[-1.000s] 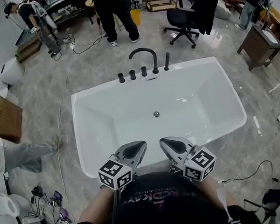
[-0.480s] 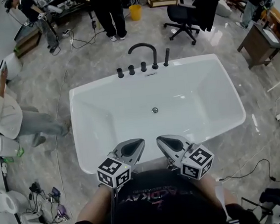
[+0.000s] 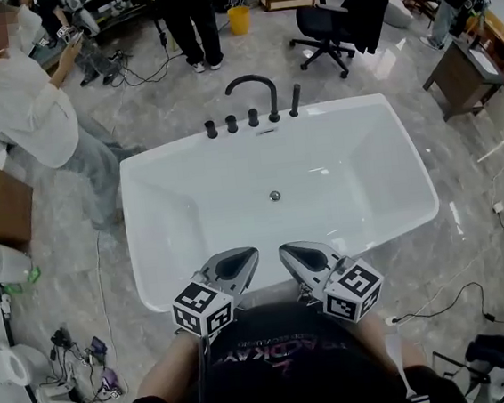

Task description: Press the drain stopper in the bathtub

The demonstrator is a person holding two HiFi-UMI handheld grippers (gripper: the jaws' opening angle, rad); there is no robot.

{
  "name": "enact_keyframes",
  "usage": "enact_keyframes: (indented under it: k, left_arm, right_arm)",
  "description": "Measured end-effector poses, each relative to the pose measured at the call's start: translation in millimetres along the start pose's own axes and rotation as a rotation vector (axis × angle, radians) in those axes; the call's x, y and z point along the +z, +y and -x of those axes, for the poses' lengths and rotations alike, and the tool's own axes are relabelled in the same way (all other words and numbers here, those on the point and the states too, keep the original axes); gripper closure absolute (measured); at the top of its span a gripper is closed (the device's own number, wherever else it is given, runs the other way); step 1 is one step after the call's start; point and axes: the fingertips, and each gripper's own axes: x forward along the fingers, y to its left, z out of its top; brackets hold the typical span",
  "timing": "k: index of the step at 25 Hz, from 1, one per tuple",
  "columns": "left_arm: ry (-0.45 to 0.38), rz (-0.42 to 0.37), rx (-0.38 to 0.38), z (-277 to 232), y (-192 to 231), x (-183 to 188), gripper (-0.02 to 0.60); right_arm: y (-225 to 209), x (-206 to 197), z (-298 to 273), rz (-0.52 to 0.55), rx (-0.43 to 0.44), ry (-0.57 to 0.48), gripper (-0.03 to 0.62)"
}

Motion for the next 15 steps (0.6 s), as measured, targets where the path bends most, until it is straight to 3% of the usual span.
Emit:
enact_keyframes:
  k: [15]
  left_arm:
    - [0.001,-0.009,-0.003,-0.6,-1.8,-2.7,0.575]
  right_arm:
    - [2.5,-3.2,2.3,-0.004,0.001,0.002,0.585]
